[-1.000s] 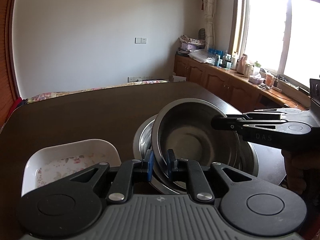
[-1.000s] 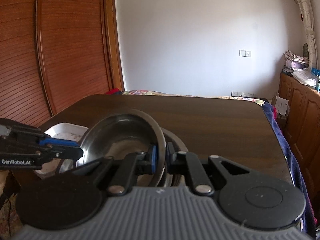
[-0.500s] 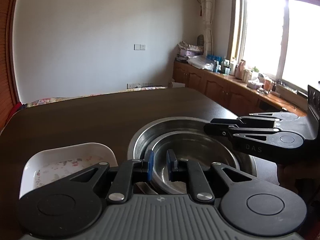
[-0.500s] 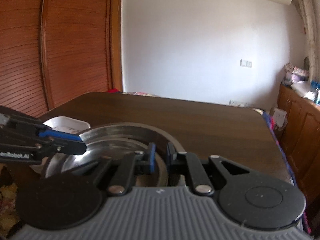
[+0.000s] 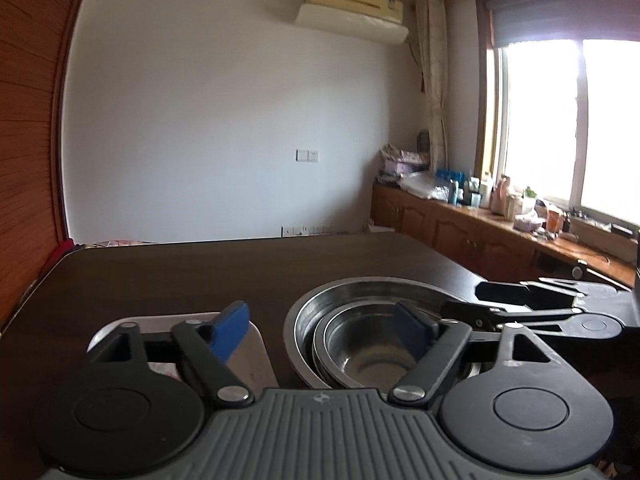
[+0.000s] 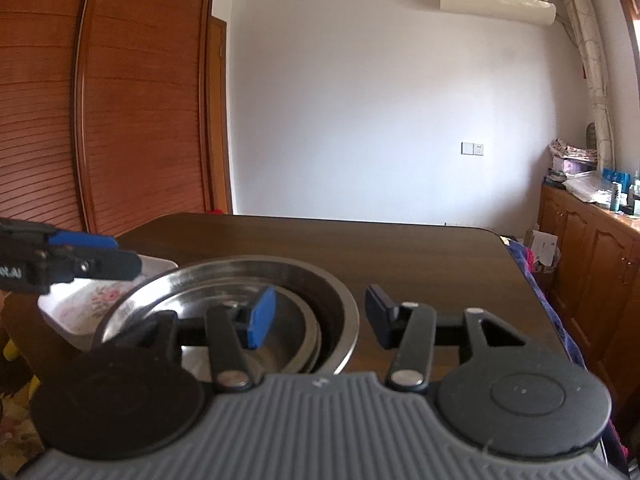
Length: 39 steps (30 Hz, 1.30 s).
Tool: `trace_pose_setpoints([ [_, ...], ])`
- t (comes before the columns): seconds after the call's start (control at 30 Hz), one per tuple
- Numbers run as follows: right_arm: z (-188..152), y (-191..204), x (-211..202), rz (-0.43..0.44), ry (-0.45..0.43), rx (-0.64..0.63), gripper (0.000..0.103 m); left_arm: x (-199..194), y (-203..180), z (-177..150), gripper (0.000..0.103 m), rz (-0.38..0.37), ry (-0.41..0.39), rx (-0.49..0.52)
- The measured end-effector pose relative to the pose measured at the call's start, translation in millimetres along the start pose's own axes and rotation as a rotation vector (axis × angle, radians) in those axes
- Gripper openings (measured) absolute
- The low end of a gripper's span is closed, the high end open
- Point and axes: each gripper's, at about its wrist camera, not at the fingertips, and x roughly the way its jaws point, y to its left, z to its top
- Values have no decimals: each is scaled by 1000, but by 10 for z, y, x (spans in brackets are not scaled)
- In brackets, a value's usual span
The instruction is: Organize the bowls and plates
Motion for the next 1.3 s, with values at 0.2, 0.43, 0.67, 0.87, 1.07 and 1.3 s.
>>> trace_pose_setpoints([
  [0.2, -79, -1, -45, -11, -38, 27, 79, 91, -3, -113, 103, 24, -13, -27],
  [0.43, -160, -40, 9, -1, -29, 74, 82, 157, -17, -210, 101, 2, 19, -33],
  [0.67, -238, 13, 32, -5, -36, 74, 82, 194, 1, -274, 92, -7, 47, -50],
  [0.87, -276, -19, 24, 9, -40, 113, 83, 239, -18, -280, 83, -19, 65, -61],
  [1.07, -303, -42, 25, 34, -40, 136, 82, 226, -49, -278, 80, -12, 65, -49],
  [1.3, -320, 19, 22, 38, -56, 135, 77, 208, -72, -282, 80, 0, 58, -41],
])
